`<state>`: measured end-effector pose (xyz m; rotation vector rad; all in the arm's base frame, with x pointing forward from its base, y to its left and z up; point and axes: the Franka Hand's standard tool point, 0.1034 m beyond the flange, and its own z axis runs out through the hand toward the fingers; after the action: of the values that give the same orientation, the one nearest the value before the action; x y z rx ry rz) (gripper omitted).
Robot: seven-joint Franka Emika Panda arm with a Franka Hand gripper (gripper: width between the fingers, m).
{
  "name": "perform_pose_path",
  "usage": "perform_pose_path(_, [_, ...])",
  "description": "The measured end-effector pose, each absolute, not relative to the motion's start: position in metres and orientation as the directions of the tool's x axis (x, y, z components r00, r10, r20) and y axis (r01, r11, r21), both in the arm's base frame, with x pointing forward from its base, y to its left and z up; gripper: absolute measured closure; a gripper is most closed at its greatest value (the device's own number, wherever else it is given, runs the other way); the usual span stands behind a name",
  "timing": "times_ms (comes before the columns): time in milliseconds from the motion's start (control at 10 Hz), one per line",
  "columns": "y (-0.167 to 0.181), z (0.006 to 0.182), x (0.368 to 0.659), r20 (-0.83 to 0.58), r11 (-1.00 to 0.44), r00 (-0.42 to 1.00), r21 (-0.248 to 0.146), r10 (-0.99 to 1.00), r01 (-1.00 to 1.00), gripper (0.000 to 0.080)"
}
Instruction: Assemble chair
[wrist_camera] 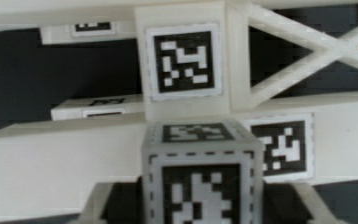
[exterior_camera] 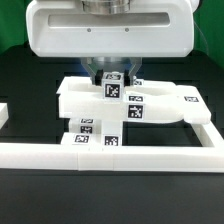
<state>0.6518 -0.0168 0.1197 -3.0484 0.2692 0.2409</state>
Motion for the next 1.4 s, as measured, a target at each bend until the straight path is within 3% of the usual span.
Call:
perform_pose_path(700, [-0.019,0.12,0.653,-0.161,-0.757,0.744,0.026,-0.648,-0.653,0.0515])
perform_pose_path(900, [-0.028,0.12,0.654,-0.147,-0.632,0.626,-0.009,-0.766,-0.775,0.0515])
perform_pose_path(1400, [-0.029,0.12,0.655,-0.141,-0.343,0.338,0.012,-0.93,-0.939,0.0515])
